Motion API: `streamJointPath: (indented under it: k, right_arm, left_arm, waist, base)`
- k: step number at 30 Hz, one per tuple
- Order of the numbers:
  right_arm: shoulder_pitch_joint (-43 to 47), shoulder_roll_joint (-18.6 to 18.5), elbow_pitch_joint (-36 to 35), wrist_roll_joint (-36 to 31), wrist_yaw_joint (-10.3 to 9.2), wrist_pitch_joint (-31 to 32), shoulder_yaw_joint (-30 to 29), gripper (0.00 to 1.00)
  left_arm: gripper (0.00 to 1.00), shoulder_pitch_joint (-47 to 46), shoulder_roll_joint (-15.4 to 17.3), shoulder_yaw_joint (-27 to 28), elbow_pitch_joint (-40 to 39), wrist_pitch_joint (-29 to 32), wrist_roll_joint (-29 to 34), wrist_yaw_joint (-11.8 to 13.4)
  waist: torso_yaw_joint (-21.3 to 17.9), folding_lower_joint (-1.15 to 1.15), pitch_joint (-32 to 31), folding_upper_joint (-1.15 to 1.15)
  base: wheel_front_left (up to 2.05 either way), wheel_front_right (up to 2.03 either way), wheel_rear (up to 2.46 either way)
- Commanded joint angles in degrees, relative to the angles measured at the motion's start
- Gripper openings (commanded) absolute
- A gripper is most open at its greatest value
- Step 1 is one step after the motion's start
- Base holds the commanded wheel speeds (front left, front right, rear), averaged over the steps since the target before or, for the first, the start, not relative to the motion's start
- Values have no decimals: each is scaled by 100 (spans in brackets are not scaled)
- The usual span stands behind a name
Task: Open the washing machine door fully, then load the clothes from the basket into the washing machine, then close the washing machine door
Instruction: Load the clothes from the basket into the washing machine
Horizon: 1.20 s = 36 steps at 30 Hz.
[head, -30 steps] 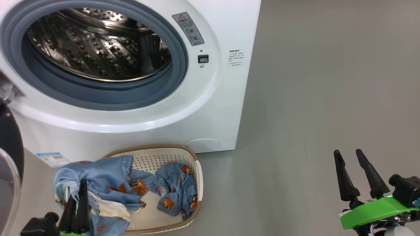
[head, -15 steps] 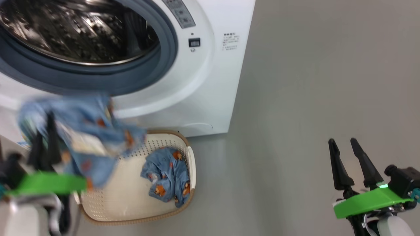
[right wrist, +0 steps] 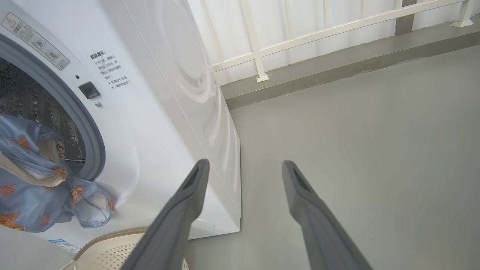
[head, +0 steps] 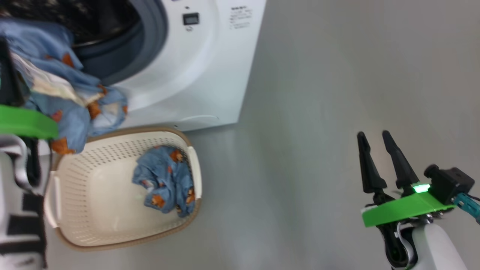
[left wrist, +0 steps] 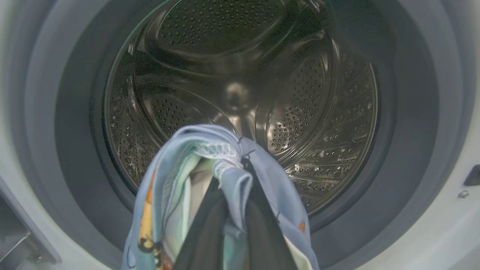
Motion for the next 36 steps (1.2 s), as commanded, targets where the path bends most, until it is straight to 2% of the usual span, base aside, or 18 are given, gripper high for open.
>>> streamJointPath:
  k: [1,12,18,20,23,31,33,36]
  right_arm:
    - [-114,24,-160,10,9,-27,185,100]
    - [-466,189,-172,48,9,-27,628,100]
    - [-569,214,-197,84,9,-27,791,100]
    - [-598,219,-207,98,9,-27,825,100]
    - [-639,222,-240,194,9,-27,863,100]
    - [-663,224,-307,347,9,-27,895,100]
    - [-675,224,-318,382,9,-27,914,100]
    - [-667,224,-324,413,9,-27,951,100]
  left_arm:
    - [0,-333,341,102,121,-34,21,-15]
    - [0,-1761,982,-350,2197,-34,-72,-15]
    - [0,-2323,1221,-425,2684,-34,17,-15]
    - [0,-2540,1332,-435,2601,-34,99,13]
    - [0,-2732,1477,-458,1866,-34,340,201]
    - [0,-2729,1606,-181,259,-34,509,380]
    - [0,-2606,1625,-80,135,-34,503,371]
    - [0,-2376,1599,-1,611,-34,453,310]
  waist:
    - [-353,0,373,0]
    - [-953,0,900,0]
    - [-1166,0,1067,0]
    - [-1229,0,1132,0]
    - [-1297,0,1226,0]
    - [-1358,0,1371,0]
    - [-1362,0,1388,0]
    - [-1343,0,1364,0]
  base:
    - [0,0,0]
    - [0,0,0]
    - [0,0,0]
    - [0,0,0]
    - [0,0,0]
    - [0,0,0]
    - [0,0,0]
    - [0,0,0]
